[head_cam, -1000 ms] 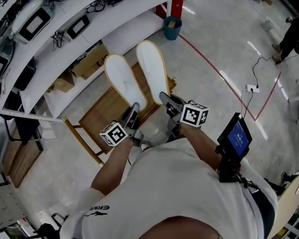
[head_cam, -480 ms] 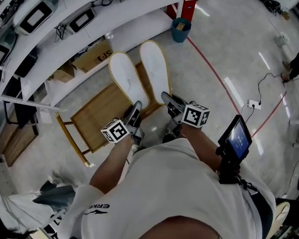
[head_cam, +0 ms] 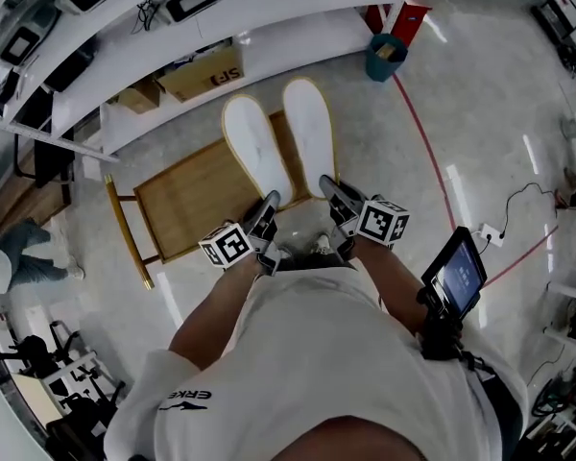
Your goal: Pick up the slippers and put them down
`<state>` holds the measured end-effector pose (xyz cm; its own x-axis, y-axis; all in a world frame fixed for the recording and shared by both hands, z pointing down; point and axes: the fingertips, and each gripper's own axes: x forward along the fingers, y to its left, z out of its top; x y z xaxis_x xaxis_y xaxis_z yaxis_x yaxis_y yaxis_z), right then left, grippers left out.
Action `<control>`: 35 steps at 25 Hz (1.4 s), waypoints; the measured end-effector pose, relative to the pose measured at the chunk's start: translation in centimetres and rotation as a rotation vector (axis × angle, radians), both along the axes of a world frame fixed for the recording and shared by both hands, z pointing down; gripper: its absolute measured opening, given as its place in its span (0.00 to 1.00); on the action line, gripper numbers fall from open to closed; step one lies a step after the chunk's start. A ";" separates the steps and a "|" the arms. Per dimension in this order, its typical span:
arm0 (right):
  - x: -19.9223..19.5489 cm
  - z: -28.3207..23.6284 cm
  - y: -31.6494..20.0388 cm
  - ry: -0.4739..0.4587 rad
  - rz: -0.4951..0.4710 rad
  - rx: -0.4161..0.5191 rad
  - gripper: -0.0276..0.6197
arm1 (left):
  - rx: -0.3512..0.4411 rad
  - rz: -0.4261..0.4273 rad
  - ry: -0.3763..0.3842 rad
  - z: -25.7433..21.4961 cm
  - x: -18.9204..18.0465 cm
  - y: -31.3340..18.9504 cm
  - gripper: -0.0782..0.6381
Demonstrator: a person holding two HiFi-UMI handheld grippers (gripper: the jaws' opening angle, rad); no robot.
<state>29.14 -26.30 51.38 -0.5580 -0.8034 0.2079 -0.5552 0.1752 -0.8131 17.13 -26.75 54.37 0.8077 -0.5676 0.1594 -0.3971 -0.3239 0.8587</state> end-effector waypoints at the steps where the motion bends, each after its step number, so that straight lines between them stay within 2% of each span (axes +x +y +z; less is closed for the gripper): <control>1: -0.1 0.2 -0.2 0.002 -0.008 -0.005 0.09 | -0.005 -0.003 0.000 0.1 -0.1 -0.1 0.16; 11: -0.9 3.4 -0.5 0.020 -0.063 -0.106 0.09 | -0.087 -0.024 -0.018 3.5 -0.9 -0.1 0.16; 14: -1.2 4.6 -0.3 0.022 -0.072 -0.139 0.09 | -0.117 -0.020 -0.003 4.1 -0.7 0.3 0.16; 18: -0.7 7.0 0.2 0.031 -0.084 -0.190 0.09 | -0.149 -0.019 -0.036 5.6 -0.2 0.7 0.16; 24: -0.4 9.5 0.4 0.031 -0.108 -0.246 0.09 | -0.216 -0.024 -0.025 8.5 0.4 1.4 0.16; 35: -0.7 13.7 0.5 0.046 -0.166 -0.349 0.09 | -0.303 -0.037 -0.056 12.7 0.8 2.0 0.16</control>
<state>28.47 -25.82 65.11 -0.6580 -0.5798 0.4805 -0.5798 -0.0170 -0.8146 17.94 -24.71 67.11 0.7727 -0.5159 0.3698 -0.4534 -0.0408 0.8904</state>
